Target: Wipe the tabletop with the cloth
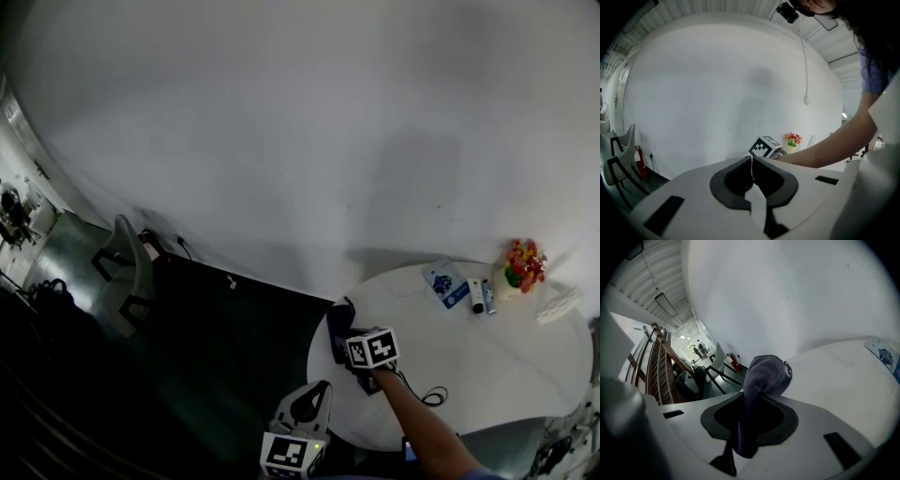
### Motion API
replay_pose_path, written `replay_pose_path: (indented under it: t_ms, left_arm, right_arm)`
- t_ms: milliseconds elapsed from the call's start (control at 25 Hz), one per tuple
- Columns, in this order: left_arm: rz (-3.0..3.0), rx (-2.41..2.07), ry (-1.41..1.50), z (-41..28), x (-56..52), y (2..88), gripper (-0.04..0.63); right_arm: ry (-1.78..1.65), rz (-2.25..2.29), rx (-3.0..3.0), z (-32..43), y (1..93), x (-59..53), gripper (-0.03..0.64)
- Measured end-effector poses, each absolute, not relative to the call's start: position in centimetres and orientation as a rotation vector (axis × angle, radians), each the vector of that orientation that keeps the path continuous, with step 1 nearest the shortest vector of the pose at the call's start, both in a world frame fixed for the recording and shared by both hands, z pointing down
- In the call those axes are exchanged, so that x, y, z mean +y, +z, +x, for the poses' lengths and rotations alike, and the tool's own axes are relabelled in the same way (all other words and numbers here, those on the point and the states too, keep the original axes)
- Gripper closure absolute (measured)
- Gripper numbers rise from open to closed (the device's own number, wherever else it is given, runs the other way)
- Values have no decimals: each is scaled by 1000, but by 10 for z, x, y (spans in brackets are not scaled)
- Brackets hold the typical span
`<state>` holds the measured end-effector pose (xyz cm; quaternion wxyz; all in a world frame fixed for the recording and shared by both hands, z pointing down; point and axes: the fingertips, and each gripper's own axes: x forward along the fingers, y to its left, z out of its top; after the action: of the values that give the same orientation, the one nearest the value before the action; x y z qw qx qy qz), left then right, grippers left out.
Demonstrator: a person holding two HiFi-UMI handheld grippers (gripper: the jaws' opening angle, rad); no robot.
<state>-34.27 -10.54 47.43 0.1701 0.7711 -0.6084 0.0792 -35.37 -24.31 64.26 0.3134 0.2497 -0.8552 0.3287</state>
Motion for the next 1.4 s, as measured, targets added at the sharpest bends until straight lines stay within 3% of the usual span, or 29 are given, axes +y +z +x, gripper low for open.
replay_pose_path:
  t_ms: [600,1400]
  left_arm:
    - [2293,-1590,228,-303,-120,474,575]
    - [2366,-1448,281,-107,-147,477,575]
  right_arm:
    - [897,847,-2162,-264,657,-258,532]
    - [925,983,-2114,-29,662,-279,532]
